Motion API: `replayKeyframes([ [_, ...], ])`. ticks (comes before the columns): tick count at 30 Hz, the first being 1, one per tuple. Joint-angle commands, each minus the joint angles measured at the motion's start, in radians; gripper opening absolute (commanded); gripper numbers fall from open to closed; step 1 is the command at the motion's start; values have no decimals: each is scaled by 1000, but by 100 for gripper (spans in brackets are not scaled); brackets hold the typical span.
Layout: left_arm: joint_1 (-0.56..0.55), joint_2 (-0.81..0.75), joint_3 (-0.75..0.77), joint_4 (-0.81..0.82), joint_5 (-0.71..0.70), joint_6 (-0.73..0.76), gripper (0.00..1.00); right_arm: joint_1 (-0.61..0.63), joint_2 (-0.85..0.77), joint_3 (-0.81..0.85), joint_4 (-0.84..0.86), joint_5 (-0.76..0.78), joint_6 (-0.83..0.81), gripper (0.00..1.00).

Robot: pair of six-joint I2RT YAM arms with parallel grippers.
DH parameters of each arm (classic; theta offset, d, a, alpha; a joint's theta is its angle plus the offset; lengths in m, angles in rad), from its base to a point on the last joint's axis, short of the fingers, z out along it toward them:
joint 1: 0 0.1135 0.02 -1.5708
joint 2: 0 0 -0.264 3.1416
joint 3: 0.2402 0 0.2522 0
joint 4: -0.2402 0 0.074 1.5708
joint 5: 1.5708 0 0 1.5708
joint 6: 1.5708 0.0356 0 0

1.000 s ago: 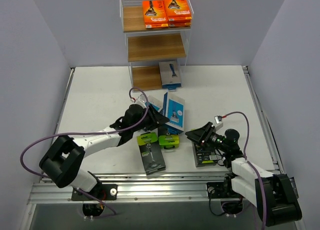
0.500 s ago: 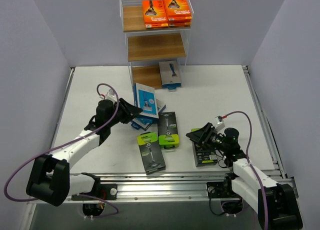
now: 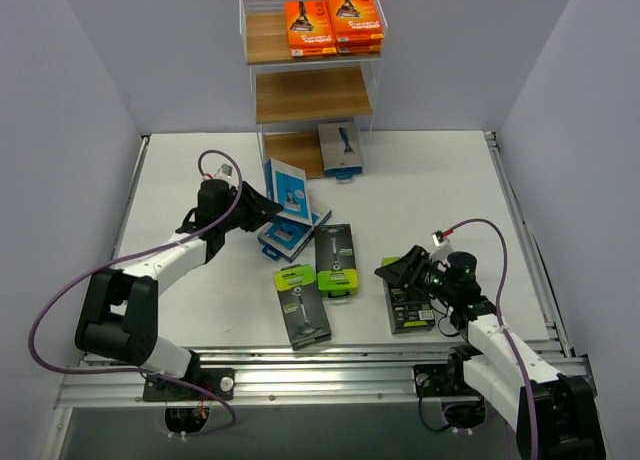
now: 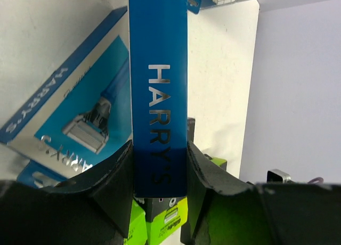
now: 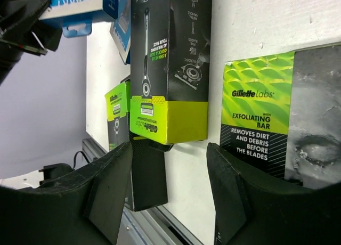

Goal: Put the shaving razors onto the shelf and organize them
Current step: Pass the shaving razor from the right arm to the left, then place the shaving razor onto shelf

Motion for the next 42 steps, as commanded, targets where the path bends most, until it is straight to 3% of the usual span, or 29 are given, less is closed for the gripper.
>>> replayKeyframes([
  [1,11,41,105,82,-6,30,10,-2,-1,63,-16,14,-56,54],
  [10,11,219,249,102,-32,21,11,-11,141,59,140,-13,-63,54],
  [24,6,419,432,127,-57,23,11,-22,298,125,231,-47,-100,54],
  [42,-17,526,558,79,-119,79,16,-60,548,80,539,-131,-34,52],
])
